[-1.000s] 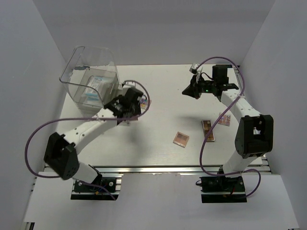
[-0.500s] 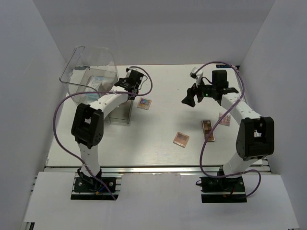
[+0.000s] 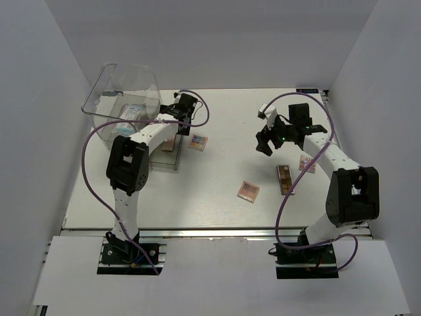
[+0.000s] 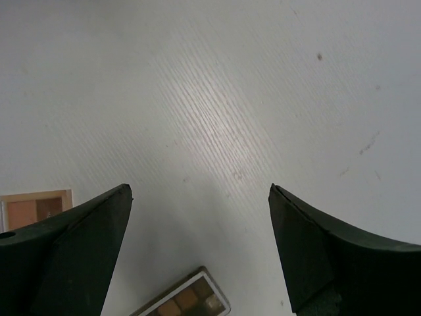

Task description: Organize the makeup

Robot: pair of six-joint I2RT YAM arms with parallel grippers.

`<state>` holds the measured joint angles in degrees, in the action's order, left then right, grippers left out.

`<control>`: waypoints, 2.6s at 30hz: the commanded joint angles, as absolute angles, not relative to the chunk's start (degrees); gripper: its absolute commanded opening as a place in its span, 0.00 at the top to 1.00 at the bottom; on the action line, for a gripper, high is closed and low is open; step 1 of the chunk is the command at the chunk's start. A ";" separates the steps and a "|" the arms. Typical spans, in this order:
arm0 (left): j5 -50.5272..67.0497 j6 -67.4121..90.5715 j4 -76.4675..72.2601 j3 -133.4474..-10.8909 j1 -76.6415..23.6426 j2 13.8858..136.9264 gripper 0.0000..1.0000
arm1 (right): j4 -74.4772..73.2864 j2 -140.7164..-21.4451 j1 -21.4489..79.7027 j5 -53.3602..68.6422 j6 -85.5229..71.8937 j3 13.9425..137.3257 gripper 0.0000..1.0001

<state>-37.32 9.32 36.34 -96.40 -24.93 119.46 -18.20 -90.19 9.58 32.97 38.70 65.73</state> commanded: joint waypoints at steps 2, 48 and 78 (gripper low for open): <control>-32.88 10.46 36.91 -98.79 -25.14 112.95 0.10 | -25.37 -90.17 10.28 18.92 28.32 68.46 0.11; -16.44 26.45 20.57 -70.32 -25.49 71.99 0.02 | -24.18 -93.96 9.67 3.95 16.87 54.75 0.90; -12.74 28.39 20.47 -76.02 -25.49 67.68 0.02 | -5.47 -131.39 39.46 25.40 -28.11 121.12 1.00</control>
<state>-12.82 27.86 18.85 -74.22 -25.39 70.65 -12.95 -130.08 38.00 24.23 -18.98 118.83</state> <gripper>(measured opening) 0.982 0.615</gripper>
